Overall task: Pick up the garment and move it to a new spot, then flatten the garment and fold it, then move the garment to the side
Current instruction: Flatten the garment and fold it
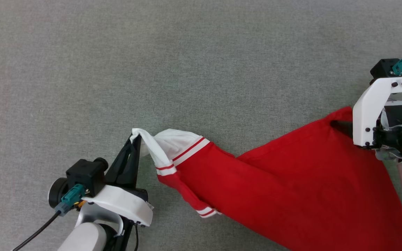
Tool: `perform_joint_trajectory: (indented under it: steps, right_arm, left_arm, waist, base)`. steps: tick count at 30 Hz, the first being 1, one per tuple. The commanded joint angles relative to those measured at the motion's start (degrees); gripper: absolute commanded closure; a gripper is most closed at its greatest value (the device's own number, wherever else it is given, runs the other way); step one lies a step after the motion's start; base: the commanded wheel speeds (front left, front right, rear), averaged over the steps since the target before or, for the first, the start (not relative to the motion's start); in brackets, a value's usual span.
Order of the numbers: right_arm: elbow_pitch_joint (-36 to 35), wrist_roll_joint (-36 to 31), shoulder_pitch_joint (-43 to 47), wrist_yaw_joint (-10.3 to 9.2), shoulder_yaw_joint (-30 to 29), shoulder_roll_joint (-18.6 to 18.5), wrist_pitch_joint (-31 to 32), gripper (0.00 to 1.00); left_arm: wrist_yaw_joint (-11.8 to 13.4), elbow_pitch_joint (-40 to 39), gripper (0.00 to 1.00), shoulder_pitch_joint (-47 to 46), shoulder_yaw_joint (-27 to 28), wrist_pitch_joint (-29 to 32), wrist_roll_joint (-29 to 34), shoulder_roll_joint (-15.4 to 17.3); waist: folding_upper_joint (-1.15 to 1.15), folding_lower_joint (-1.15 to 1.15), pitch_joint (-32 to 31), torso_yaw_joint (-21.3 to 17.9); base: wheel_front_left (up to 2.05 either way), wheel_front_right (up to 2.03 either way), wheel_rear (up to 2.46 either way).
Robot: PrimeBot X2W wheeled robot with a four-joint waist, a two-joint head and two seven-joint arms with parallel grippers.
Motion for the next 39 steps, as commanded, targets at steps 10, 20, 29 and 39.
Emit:
perform_joint_trajectory:
  steps: [10, 20, 29, 39]
  right_arm:
    - [2.06, 0.13, -0.46, -0.01, 4.33, -0.67, -1.06, 1.00]
    - [1.50, -2.46, -6.29, -0.02, 2.70, -0.61, -11.90, 1.00]
    - [5.41, -5.53, -16.64, -0.02, -0.40, 0.50, -21.56, 1.00]
    - [6.66, -10.62, -35.71, -0.02, -2.98, 1.83, -33.73, 1.00]
  left_arm:
    - [-0.38, 1.69, 1.00, -1.55, 0.85, -0.75, -1.25, 0.13]
    - [-3.66, 6.03, 1.00, -11.77, 5.41, 1.68, -4.73, 2.84]
    - [-7.42, 22.53, 1.00, -36.02, 6.21, 5.60, -6.66, 0.19]
    - [-11.36, 37.73, 1.00, -64.78, 5.10, 3.04, -2.21, -0.74]
  waist:
    - [0.00, -0.01, -2.42, -0.63]
    - [0.00, -0.01, -7.17, -3.58]
    - [0.00, -0.01, -8.72, -5.85]
    - [0.00, -0.01, -0.56, -8.29]
  base:
    - [0.00, 0.00, 0.00]
    - [0.00, 0.00, 0.00]
    - [0.00, 0.00, 0.00]
    - [0.00, 0.00, 0.00]
